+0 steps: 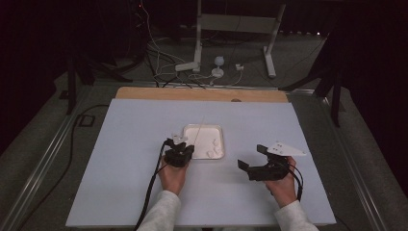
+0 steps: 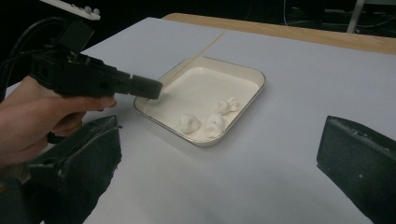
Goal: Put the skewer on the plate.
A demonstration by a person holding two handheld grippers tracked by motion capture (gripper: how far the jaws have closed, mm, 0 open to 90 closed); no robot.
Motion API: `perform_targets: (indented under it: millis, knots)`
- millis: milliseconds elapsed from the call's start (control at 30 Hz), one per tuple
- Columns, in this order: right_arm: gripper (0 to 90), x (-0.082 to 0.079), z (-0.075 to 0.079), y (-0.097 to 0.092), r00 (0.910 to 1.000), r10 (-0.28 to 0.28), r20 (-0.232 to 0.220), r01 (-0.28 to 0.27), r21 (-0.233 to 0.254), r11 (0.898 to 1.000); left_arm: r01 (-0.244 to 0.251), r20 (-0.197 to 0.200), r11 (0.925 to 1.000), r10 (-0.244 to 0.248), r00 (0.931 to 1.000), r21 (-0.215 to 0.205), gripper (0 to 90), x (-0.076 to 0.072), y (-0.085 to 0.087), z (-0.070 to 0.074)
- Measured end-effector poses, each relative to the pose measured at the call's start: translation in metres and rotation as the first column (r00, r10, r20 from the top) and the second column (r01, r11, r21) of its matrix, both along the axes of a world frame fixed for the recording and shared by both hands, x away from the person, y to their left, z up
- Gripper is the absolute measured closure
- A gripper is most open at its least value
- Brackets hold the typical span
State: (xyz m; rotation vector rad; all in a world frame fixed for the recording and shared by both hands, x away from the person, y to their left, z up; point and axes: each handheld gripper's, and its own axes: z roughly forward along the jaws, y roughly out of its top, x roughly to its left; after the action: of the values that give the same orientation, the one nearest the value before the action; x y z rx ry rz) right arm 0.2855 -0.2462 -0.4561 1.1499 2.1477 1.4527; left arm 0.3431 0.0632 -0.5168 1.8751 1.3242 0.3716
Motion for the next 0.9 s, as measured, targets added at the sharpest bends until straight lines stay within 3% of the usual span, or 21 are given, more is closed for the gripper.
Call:
perform_targets:
  millis: [133,300,367,500,633,800,900]
  knots:
    - [0.0,0.000,0.000,0.000,1.0000,0.001,0.000,-0.001,-0.002,1.000,-0.019,-0.025,0.9997,0.020,0.9995,0.014,89.4,0.001,0.000,-0.005]
    - [0.0,0.000,-0.001,0.000,1.0000,0.002,-0.001,-0.002,-0.003,1.000,-0.029,-0.042,0.9996,0.029,0.9987,-0.002,87.4,0.002,0.000,-0.008]
    - [0.0,0.000,-0.001,0.000,1.0000,0.002,-0.001,-0.002,-0.004,1.000,-0.021,-0.042,0.9996,0.021,0.9989,-0.017,76.6,0.002,0.000,-0.007]
    - [0.0,0.000,-0.001,-0.002,1.0000,-0.002,0.001,0.002,0.000,1.000,0.010,-0.049,0.9958,-0.015,0.9987,-0.091,54.1,0.003,0.004,-0.006]
    - [0.0,-0.001,0.000,-0.004,1.0000,-0.008,0.000,0.008,0.001,1.000,0.032,-0.029,0.9892,-0.037,0.9989,-0.143,40.3,0.000,0.009,0.003]
    - [0.0,-0.003,0.000,-0.008,0.9998,-0.016,0.013,0.016,-0.011,1.000,0.059,0.056,0.9820,-0.050,0.9972,-0.179,26.1,-0.008,0.024,0.024]
    - [0.0,-0.005,0.001,-0.012,0.9996,-0.024,0.016,0.024,-0.010,1.000,0.085,0.113,0.9762,-0.064,0.9916,-0.199,18.2,-0.015,0.037,0.038]
